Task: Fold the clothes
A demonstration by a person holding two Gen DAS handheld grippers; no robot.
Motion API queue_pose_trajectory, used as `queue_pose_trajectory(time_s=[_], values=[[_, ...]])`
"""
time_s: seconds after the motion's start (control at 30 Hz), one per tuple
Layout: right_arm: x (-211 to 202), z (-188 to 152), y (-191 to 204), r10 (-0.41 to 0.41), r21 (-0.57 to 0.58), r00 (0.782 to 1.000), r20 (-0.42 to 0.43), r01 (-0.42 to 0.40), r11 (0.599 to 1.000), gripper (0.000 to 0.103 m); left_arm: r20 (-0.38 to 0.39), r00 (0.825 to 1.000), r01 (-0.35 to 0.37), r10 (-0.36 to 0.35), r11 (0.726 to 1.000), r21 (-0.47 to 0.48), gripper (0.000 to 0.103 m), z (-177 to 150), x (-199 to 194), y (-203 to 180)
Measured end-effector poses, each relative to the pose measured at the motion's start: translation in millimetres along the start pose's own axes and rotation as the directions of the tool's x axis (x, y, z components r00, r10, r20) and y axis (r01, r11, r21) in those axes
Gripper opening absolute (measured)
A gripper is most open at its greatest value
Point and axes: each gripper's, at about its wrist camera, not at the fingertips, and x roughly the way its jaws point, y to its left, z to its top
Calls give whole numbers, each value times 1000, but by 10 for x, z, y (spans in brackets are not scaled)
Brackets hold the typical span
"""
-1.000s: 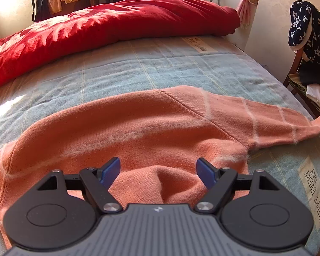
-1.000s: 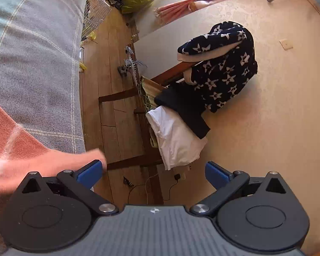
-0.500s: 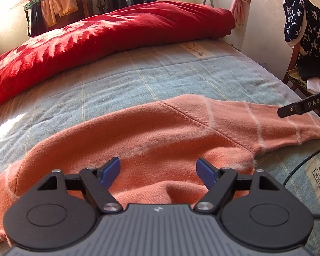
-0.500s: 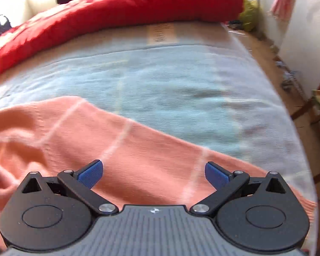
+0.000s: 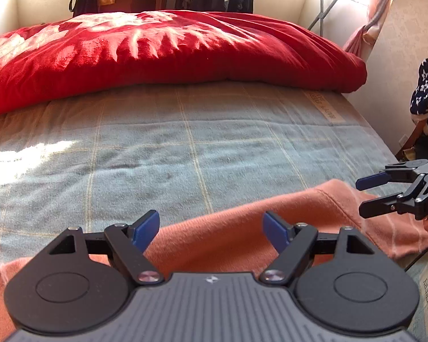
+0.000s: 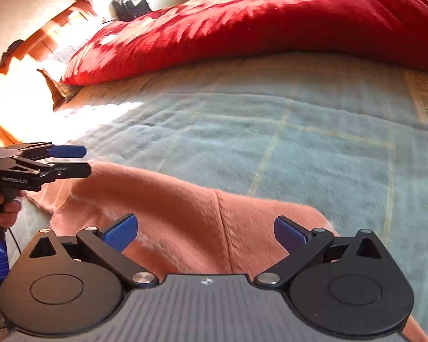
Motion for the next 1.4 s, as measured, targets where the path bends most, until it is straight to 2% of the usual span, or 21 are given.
queue_pose_trajectory(time_s=[0.07,0.13,0.2,0.27,0.37,0.47,0.53,0.7,0.83,0.9,0.93,1.07,1.17,1.27,1.4], values=[[201,218,14,56,-22,998,-28,-56,998,103,-38,995,93,-94,995,-35,81,136,217,185],[452,375,-6,116,-10,990,-86,-118,993,103,-88,978,182,-187,981,-69,81,214,449,299],[690,454,-36,165,33,974,-154,-162,986,103,-146,952,258,-270,961,-98,81,257,650,378],[832,449,-53,206,79,956,-207,-193,978,103,-209,918,319,-337,941,-116,81,226,765,400],[754,337,-3,254,110,942,-221,-235,966,103,-284,865,401,-413,911,-102,81,70,732,353],[599,211,68,307,140,926,-219,-282,949,103,-331,827,462,-454,885,-59,81,-132,551,240],[514,121,148,331,157,918,-218,-302,940,103,-345,817,473,-462,879,-56,84,-231,433,180],[415,-223,413,392,188,879,-272,-352,917,103,-365,807,465,-465,880,-93,88,-510,170,115],[559,-594,486,334,193,862,-380,-280,940,103,-395,822,417,-411,906,-74,88,-793,94,63],[541,-647,484,333,205,869,-365,-274,940,103,-413,825,391,-385,917,-73,88,-860,133,61],[501,-599,503,331,197,872,-361,-275,941,103,-414,830,380,-373,922,-68,88,-878,153,64],[197,-202,590,292,51,920,-261,-289,956,103,-402,843,362,-357,930,-65,88,-868,180,77],[138,178,376,283,34,942,-181,-281,959,103,-371,863,352,-344,935,-46,88,-786,116,93],[279,461,69,272,88,953,-136,-262,961,103,-308,889,344,-340,938,-42,88,-575,32,184],[670,580,-156,271,170,953,-134,-248,954,103,-214,924,322,-315,947,-3,88,-205,-35,338]])
